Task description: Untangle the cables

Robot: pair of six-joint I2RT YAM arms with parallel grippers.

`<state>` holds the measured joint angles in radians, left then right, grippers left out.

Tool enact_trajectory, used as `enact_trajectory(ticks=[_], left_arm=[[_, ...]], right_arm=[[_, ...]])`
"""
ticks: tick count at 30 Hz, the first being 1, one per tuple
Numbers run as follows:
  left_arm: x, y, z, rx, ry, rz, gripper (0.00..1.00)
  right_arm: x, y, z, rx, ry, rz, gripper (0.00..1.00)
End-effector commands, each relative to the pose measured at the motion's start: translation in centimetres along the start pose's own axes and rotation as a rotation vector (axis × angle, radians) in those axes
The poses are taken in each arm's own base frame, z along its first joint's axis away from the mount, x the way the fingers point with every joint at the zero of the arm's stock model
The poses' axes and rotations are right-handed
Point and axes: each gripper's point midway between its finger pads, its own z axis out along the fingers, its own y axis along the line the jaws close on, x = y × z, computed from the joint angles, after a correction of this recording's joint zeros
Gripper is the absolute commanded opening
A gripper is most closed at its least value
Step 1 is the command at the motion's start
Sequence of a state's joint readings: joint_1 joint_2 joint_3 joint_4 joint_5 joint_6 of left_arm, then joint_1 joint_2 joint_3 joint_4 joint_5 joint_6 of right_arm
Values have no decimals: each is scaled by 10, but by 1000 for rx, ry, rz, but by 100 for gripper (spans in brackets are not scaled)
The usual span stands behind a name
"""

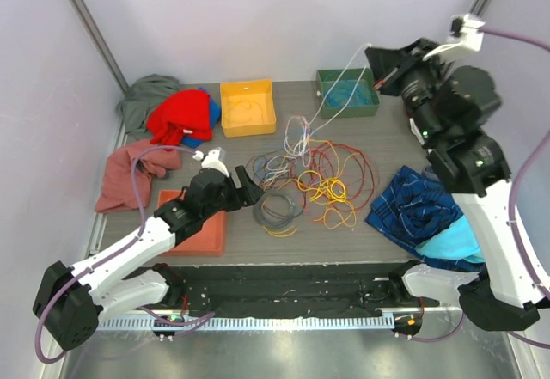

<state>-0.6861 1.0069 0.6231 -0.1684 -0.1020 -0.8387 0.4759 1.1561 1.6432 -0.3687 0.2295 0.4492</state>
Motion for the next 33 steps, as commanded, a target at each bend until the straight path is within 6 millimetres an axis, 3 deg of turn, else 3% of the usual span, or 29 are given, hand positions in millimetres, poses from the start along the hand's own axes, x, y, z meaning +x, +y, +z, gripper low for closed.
enact_trajectory(ticks=[1, 5, 6, 9, 12, 13, 15, 16, 17, 18, 19, 20, 21, 26, 33], left_arm=[[-29, -22, -9, 85, -125, -47, 83], [-55, -40, -27, 165, -232, -60, 89], [-68, -50, -35, 207, -281, -58, 100], [-82, -58, -46, 228, -327, -41, 100], [-85, -56, -52, 193, -314, -5, 100], [-87, -58, -55, 191, -317, 5, 100], [-85, -54, -56, 172, -302, 9, 100], [-82, -56, -58, 189, -294, 14, 100], [-84, -63, -60, 224, -303, 19, 100], [-80, -65, -59, 254, -297, 27, 100], [-77, -73, -60, 308, -291, 36, 100], [-87, -88, -66, 387, -346, 37, 100], [-82, -88, -62, 412, -351, 39, 100], [-80, -97, -35, 435, -336, 53, 100], [-63, -128, -3, 507, -262, 74, 100]], right_arm=[[-41, 39, -14, -129, -21, -10, 1], [-79, 73, -32, -248, -72, 41, 1], [-82, 79, -37, -279, -68, 58, 1], [-70, 74, -37, -262, -36, 69, 1], [-12, 41, -26, -164, 88, 51, 1], [37, 17, -16, -99, 184, 42, 1], [78, -8, -19, -36, 255, 30, 1], [122, -33, -19, 31, 337, 19, 1], [133, -41, -24, 41, 350, 22, 1], [162, -56, -29, 68, 406, 15, 1], [166, -58, -30, 64, 401, 23, 1], [169, -58, -34, 59, 402, 33, 1], [175, -61, -37, 61, 414, 34, 1], [153, -45, -39, 11, 382, 32, 1], [83, 0, -42, -104, 298, 34, 1]])
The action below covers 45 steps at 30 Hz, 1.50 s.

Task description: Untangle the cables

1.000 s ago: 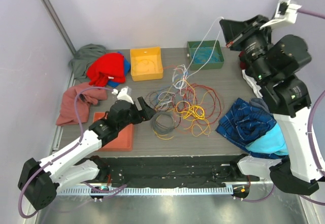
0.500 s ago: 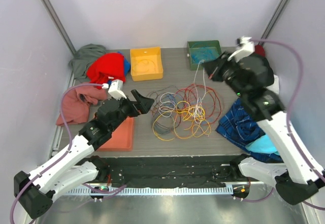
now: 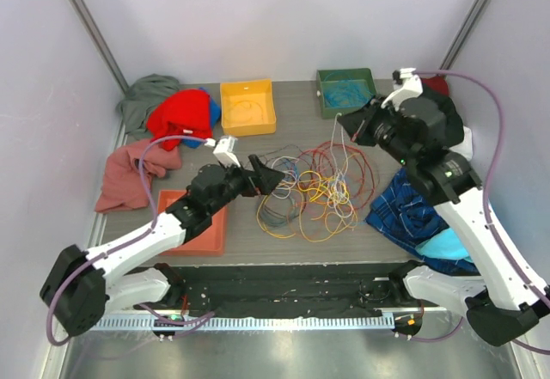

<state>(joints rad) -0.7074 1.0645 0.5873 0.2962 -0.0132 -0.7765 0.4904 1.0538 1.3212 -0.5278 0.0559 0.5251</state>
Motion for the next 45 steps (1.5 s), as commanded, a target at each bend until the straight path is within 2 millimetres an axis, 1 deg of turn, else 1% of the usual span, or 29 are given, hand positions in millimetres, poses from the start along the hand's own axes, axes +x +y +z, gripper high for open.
enact_trajectory(ticks=[1, 2, 3, 4, 5, 6, 7, 8, 9, 10, 12, 13, 14, 16, 19, 20, 21, 23, 24, 25, 27, 29, 30, 34, 38, 42, 43, 45], left_arm=[[-18, -55, 19, 183, -51, 23, 100], [-19, -61, 23, 197, -53, 24, 100], [-11, -59, 31, 197, -35, 26, 100], [-6, -64, 36, 209, -22, 28, 100], [-6, -69, 40, 221, -19, 27, 100], [6, -66, 48, 215, 14, 23, 99], [9, -73, 51, 238, 16, 20, 99], [12, -76, 55, 250, 23, 17, 98], [15, -78, 58, 257, 28, 14, 98], [25, -77, 63, 255, 51, 10, 98], [28, -82, 68, 274, 59, 7, 98], [39, -80, 72, 272, 90, 3, 97], [39, -83, 74, 283, 88, 0, 97], [51, -81, 81, 287, 116, -15, 97], [56, -93, 86, 340, 136, -51, 95], [64, -91, 89, 337, 155, -59, 95], [66, -93, 91, 345, 158, -58, 94], [73, -99, 91, 365, 173, -66, 94], [69, -104, 91, 387, 156, -69, 94], [70, -106, 89, 400, 153, -74, 94], [61, -118, 82, 457, 127, -81, 94], [58, -124, 76, 486, 119, -82, 95], [52, -128, 70, 506, 103, -74, 95], [53, -130, 62, 529, 109, -71, 95], [69, -131, 65, 533, 152, -73, 94], [90, -127, 70, 525, 205, -73, 91], [100, -124, 72, 522, 229, -69, 90], [110, -123, 73, 525, 251, -65, 88]], right_arm=[[-54, 49, -34, -163, -109, -14, 1], [-64, 56, -41, -186, -126, -13, 1], [-66, 61, -44, -204, -122, -10, 1], [-69, 64, -47, -214, -126, -6, 1], [-74, 69, -52, -231, -136, -5, 1], [-75, 71, -55, -241, -135, -4, 1], [-76, 72, -56, -245, -134, -1, 1], [-78, 75, -58, -252, -137, 0, 1], [-77, 75, -59, -252, -131, 0, 1], [-76, 75, -60, -251, -130, 1, 1], [-77, 75, -62, -254, -131, 3, 1], [-76, 75, -62, -254, -129, 7, 1], [-76, 76, -63, -259, -128, 7, 1], [-76, 77, -63, -265, -124, 10, 1], [-78, 79, -63, -270, -125, 10, 1], [-77, 79, -64, -271, -120, 9, 1], [-78, 80, -64, -270, -122, 11, 1], [-81, 82, -66, -277, -128, 8, 1], [-82, 82, -66, -277, -128, 8, 1], [-83, 83, -66, -280, -127, 9, 1], [-86, 85, -69, -286, -135, 5, 1], [-86, 85, -68, -282, -134, 4, 1], [-86, 84, -69, -280, -134, 6, 1], [-84, 84, -68, -285, -131, 8, 1], [-84, 86, -68, -294, -132, 16, 1], [-87, 89, -72, -305, -137, 20, 1], [-88, 90, -74, -311, -141, 21, 1], [-90, 92, -76, -318, -143, 21, 1]])
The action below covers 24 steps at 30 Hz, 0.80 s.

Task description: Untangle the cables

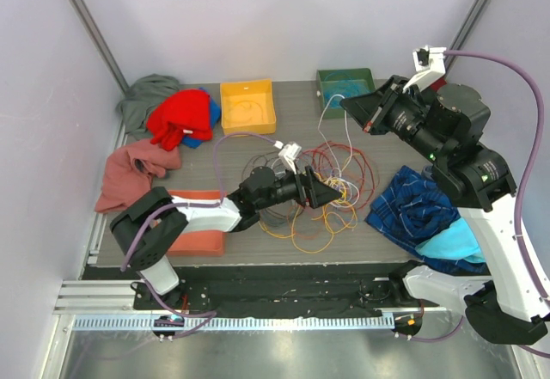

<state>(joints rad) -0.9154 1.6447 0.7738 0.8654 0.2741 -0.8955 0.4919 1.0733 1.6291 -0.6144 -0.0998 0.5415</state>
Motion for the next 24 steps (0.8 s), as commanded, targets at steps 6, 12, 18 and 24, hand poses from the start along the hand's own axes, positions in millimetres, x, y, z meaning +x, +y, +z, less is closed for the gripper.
enact_trajectory(ticks=[6, 12, 18, 24], left_arm=[[24, -1, 17, 63, 56, -6, 60], [20, -1, 12, 55, 28, 0, 11], [9, 6, -5, -27, -20, 18, 0], [45, 92, -50, -453, 114, -66, 0]], right_arm=[[-20, 23, -13, -79, -53, 13, 1], [-24, 26, -14, -84, -64, 15, 1], [-31, 29, -14, -83, -81, 18, 1], [-100, 64, -35, -134, -257, -26, 1]])
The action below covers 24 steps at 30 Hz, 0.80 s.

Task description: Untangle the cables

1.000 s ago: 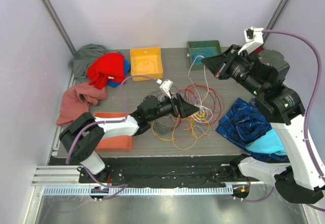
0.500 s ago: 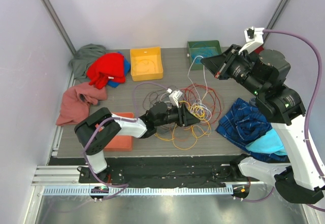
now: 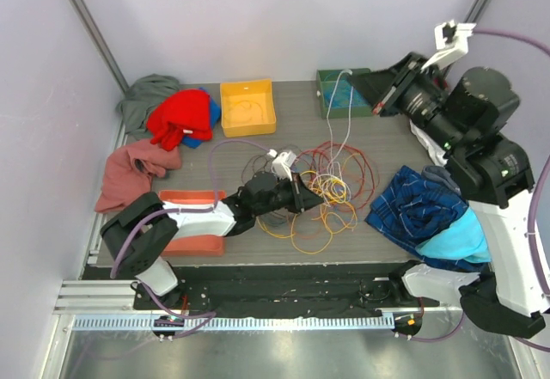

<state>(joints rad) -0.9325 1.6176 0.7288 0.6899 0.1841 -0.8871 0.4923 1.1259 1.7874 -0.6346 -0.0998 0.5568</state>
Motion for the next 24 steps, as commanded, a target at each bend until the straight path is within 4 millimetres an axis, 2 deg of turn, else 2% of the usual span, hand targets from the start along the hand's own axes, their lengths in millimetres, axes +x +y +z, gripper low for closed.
enact_trajectory(ticks=[1, 2, 3, 4, 5, 8, 11, 13, 19, 23, 24], left_arm=[[17, 68, -28, -292, 36, -96, 0], [27, 91, -42, -352, 44, -142, 0], [31, 103, -49, -387, 46, -173, 0], [31, 117, -56, -430, 38, -206, 0], [41, 129, -66, -471, 54, -246, 0], [53, 159, -87, -578, 69, -316, 0], [62, 175, -101, -654, 84, -356, 0], [66, 180, -106, -685, 105, -357, 0], [73, 191, -115, -746, 119, -342, 0], [57, 174, -113, -690, 95, -312, 0], [51, 169, -114, -676, 79, -297, 6]], right_arm=[[-75, 44, -23, -93, -217, -37, 1], [-81, 46, -18, -94, -230, -36, 1], [-101, 59, -28, -126, -288, -40, 1], [-110, 64, -30, -135, -314, -41, 1], [-117, 68, -30, -144, -332, -36, 1], [-145, 86, -35, -193, -414, -37, 1], [-165, 101, -42, -240, -477, -30, 1], [-172, 107, -43, -258, -495, -25, 1], [-172, 106, -39, -264, -495, -6, 1], [-157, 99, -28, -249, -448, -1, 1], [-149, 91, -19, -229, -425, 1, 1]])
